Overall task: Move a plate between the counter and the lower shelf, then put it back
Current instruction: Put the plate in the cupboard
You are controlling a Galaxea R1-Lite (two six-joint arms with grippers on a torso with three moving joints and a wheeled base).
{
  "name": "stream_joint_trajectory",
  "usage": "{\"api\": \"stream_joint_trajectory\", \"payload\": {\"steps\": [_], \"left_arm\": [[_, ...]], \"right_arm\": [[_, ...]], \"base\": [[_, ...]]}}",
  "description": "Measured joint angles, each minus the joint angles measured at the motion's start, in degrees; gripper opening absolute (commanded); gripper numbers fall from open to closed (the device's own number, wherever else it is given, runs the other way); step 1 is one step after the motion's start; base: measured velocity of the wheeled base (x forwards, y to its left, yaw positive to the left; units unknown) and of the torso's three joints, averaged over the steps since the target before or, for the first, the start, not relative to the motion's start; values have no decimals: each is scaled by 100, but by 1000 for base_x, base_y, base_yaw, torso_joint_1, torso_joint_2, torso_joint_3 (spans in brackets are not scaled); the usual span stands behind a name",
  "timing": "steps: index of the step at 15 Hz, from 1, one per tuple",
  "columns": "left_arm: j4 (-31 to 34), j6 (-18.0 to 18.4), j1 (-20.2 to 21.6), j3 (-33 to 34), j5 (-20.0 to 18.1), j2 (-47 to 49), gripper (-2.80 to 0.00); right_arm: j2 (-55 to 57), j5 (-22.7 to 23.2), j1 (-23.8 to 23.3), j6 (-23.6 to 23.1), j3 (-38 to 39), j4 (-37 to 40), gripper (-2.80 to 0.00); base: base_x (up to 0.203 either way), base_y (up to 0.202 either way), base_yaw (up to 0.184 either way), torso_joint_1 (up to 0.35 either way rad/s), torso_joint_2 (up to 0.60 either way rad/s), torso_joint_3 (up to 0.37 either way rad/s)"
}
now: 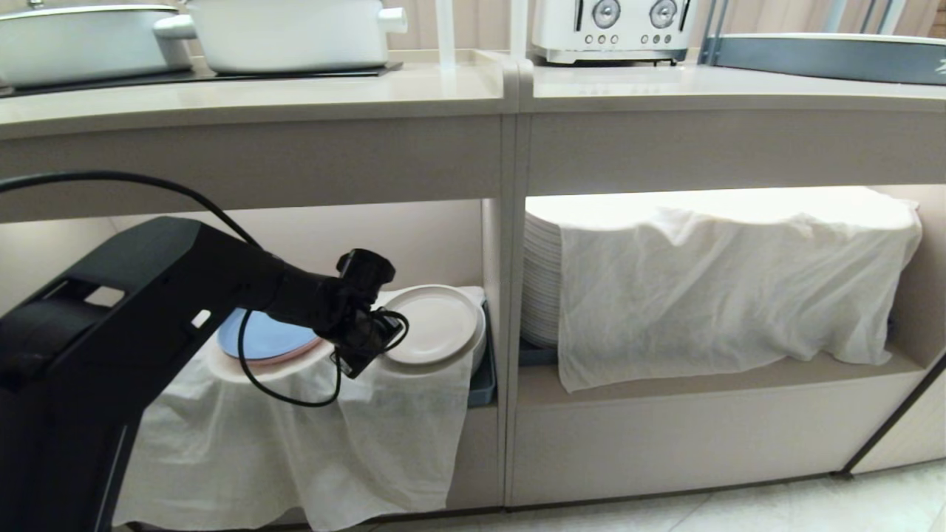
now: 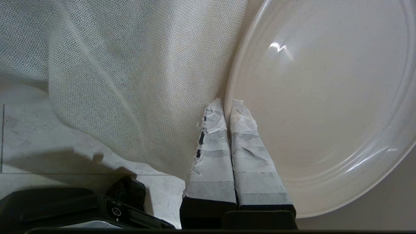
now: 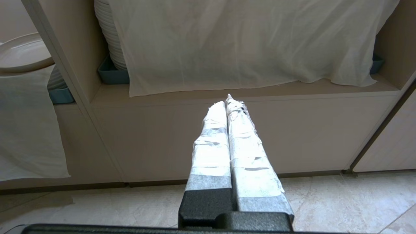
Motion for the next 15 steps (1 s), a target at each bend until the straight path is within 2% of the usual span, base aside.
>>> {"api": "stream_joint_trajectory", "payload": {"steps": [4, 5, 15], "left_arm": [[20, 2, -11, 10, 0, 0, -280], [71, 0, -11, 5, 0, 0, 0], [160, -27, -17, -189, 86, -18, 0]], "right_arm": [[0, 0, 0, 0, 0, 0, -280], [0, 0, 0, 0, 0, 0, -280], [0, 0, 0, 0, 0, 0, -280]], "base": [[0, 0, 0, 0, 0, 0], [0, 0, 0, 0, 0, 0], [0, 0, 0, 0, 0, 0]]}}
